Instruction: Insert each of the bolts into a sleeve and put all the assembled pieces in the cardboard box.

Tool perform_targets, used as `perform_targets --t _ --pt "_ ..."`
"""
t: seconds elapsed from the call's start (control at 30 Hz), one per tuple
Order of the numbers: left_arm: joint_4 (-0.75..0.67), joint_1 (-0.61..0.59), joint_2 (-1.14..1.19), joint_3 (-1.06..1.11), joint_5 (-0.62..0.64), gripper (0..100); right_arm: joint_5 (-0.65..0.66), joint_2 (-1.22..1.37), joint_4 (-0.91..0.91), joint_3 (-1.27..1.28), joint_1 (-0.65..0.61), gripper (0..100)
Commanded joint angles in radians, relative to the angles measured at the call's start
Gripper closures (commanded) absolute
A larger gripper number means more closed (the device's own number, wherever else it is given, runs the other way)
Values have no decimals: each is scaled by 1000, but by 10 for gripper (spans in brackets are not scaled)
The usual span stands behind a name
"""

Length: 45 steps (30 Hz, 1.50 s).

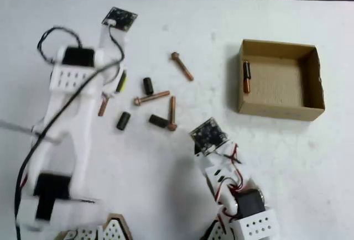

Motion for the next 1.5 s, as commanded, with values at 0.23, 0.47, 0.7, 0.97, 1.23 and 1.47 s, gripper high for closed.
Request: perform_targets --t 0.23,0.47,0.7,0.97,1.23,1.47 --pt "-287 25 -498 365 -14 978 -98 -10 -193 -58 -97 982" --pt "-290 193 -664 422 52 977 -219 -10 -341 -60 -163 983" --pt "-327 312 -840 427 92 977 -287 -8 -415 -126 -174 983" --pt "-578 318 -992 546 193 977 -344 -8 -401 -146 -283 983" --pt "-786 481 -1122 730 195 976 -342 -10 -394 -115 -312 983" --pt "-801 487 -1207 801 307 976 -339 -10 -401 -95 -312 983"
